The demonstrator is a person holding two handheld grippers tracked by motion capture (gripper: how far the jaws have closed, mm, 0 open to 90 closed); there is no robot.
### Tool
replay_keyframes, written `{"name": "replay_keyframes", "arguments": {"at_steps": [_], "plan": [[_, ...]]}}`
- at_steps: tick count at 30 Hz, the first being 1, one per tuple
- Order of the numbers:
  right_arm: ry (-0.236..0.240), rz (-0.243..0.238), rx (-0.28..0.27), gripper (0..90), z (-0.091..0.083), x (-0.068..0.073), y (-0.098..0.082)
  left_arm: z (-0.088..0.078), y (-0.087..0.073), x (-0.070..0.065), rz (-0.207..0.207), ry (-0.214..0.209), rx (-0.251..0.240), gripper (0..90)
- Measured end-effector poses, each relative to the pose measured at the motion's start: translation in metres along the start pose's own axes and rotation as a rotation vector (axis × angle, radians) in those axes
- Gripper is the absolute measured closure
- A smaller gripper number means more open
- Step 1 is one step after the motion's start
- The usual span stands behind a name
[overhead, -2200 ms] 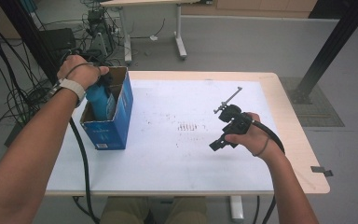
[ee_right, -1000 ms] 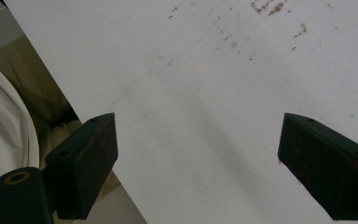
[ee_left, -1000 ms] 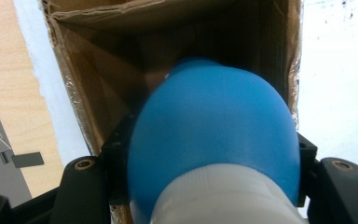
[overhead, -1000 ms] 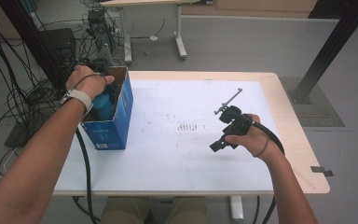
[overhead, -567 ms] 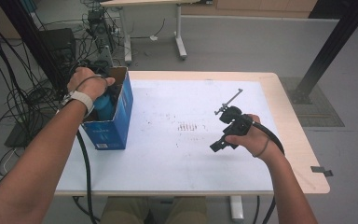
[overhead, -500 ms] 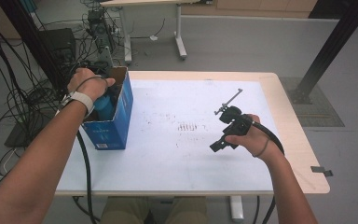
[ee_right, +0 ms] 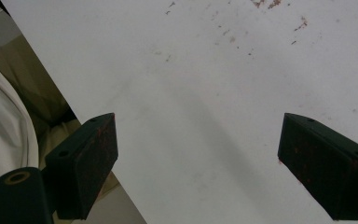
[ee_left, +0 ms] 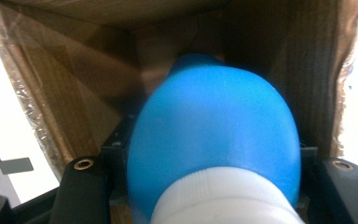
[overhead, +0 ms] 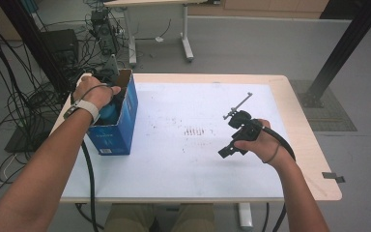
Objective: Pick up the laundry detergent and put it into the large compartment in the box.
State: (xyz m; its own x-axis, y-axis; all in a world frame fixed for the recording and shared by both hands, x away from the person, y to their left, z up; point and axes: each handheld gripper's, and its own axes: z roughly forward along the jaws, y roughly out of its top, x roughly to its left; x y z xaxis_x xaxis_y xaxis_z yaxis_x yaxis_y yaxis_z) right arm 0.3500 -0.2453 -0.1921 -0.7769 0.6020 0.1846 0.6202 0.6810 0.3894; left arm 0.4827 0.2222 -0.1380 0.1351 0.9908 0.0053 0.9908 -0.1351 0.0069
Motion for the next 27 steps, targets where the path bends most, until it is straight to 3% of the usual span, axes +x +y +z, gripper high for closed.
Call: {"name": "replay_keyframes", "arguments": {"at_steps": [27], "plan": [[0.001,0.002,-0.001,11.9,0.0009,-0.0003,-0.0001,0.0048,0.0009,-0.0001,-0.001,0.002,0.008,38.3]]}}
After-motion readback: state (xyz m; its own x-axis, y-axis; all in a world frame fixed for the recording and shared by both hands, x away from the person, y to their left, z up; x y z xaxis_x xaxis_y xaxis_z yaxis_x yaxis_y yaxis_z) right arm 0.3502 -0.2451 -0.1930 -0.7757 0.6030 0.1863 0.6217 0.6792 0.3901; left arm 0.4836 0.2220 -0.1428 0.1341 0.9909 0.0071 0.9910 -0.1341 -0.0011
